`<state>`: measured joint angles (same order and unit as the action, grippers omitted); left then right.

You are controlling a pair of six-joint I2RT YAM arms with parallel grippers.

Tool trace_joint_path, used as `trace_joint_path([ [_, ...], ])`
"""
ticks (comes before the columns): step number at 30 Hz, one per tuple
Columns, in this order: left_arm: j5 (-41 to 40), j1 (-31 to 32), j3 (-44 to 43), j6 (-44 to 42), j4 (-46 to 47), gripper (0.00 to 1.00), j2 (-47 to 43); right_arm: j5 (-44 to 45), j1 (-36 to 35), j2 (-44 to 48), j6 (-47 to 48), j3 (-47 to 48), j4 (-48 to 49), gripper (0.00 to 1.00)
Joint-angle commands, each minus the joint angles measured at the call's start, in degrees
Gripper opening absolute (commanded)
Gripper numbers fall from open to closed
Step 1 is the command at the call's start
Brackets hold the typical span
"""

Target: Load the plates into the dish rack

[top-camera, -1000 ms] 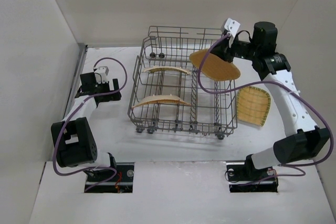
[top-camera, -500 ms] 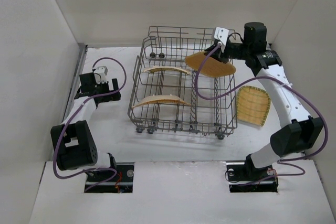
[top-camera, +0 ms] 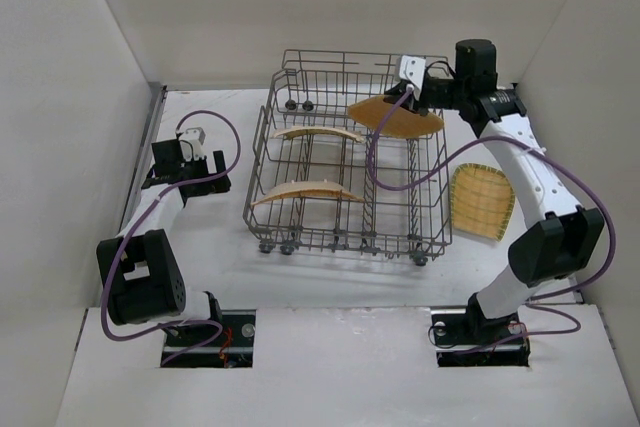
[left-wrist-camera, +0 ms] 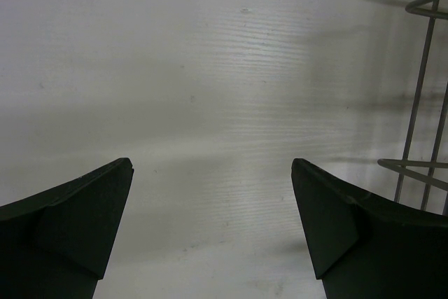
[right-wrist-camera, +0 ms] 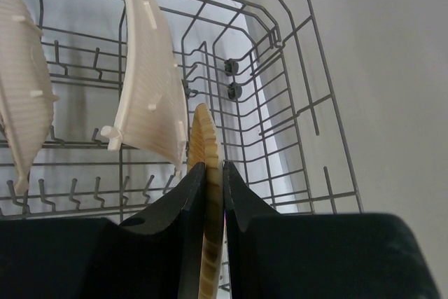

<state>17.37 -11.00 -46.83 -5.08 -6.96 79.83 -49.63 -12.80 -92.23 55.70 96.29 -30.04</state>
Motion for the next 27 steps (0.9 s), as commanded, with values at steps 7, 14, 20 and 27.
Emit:
trace_joint_path([
  [7,-0.1,-0.6,-1.5,0.7,-0.2,1.00,0.9,-4.0,-0.4,-0.6,6.5,4.8,3.4,0.00],
  [14,-0.1,-0.4,-1.7,0.7,-0.2,1.00,1.6,-5.5,-0.4,-2.0,9.0,8.2,1.0,0.00],
  [20,-0.4,-0.3,-2.6,0.8,-0.2,1.00,2.2,-6.8,-0.4,-3.0,13.0,8.9,-3.3,0.00],
  [27,-0.4,-0.6,-4.9,0.8,-1.2,1.00,3.1,-7.9,-0.2,-2.9,18.0,7.2,-9.2,0.00],
])
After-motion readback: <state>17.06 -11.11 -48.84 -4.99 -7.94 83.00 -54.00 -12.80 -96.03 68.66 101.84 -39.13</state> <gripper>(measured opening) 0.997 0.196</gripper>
